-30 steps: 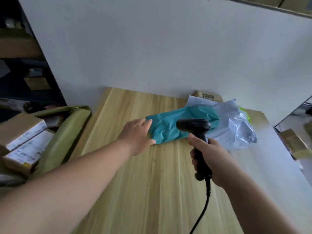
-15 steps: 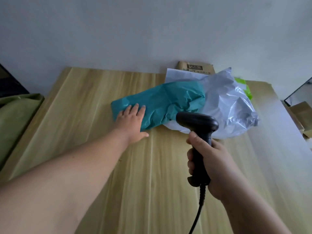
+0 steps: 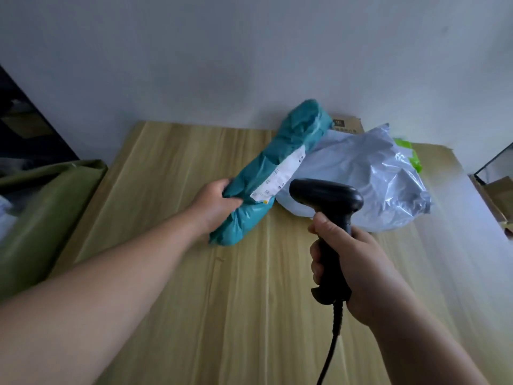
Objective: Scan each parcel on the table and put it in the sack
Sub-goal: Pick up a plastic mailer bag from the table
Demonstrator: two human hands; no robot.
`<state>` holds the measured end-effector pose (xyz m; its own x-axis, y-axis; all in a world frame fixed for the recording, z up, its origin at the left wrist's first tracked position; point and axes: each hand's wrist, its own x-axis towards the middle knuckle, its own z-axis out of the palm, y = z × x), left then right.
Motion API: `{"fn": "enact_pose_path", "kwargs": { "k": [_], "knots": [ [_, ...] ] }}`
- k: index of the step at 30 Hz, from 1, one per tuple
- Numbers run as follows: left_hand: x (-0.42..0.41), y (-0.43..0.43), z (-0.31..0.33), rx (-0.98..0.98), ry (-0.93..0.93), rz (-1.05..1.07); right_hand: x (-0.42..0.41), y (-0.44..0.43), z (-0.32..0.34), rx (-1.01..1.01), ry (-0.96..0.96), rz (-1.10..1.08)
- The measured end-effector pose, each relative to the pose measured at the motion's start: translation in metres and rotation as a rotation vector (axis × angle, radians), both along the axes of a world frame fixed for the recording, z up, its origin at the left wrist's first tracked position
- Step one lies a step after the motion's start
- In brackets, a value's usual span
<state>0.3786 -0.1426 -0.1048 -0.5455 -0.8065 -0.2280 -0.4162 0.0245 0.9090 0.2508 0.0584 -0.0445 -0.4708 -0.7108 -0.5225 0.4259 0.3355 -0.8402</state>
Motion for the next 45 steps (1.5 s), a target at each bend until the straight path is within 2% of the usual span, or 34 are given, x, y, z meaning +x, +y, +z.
{"fn": "enact_pose_path", "kwargs": {
  "k": [2,4,5,7,10,12,21,26,28,35,45],
  "knots": [
    [0.024,0.011,0.013,0.361,0.212,0.062,0.012,0.002,0.011,-0.013,0.011,0.002],
    [0.053,0.019,0.016,0.696,0.315,0.082,0.024,0.006,0.020,-0.015,0.015,0.004],
    [0.069,0.023,0.014,0.801,0.299,0.074,0.031,0.008,0.023,-0.010,0.016,0.010],
    [0.098,0.031,0.005,0.873,0.110,0.040,0.045,0.012,0.025,0.013,0.016,0.027],
    [0.130,0.035,-0.013,0.810,-0.270,0.054,0.064,0.015,0.020,0.074,0.036,0.045],
    [0.138,0.034,-0.021,0.735,-0.339,0.156,0.074,0.016,0.014,0.114,0.034,0.059],
    [0.097,0.023,-0.038,0.746,-0.022,0.455,0.090,0.003,-0.006,0.200,-0.004,0.115],
    [0.085,0.007,-0.037,0.723,-0.010,0.518,0.091,-0.004,-0.016,0.201,0.003,0.179],
    [0.085,0.000,-0.028,0.718,0.049,0.520,0.092,-0.006,-0.014,0.210,0.014,0.200],
    [0.111,-0.035,0.039,0.470,0.189,0.557,0.105,-0.027,0.040,0.141,0.067,0.338],
    [0.176,-0.075,0.114,0.310,0.275,0.607,0.148,-0.070,0.114,0.017,0.141,0.442]
  ]
}}
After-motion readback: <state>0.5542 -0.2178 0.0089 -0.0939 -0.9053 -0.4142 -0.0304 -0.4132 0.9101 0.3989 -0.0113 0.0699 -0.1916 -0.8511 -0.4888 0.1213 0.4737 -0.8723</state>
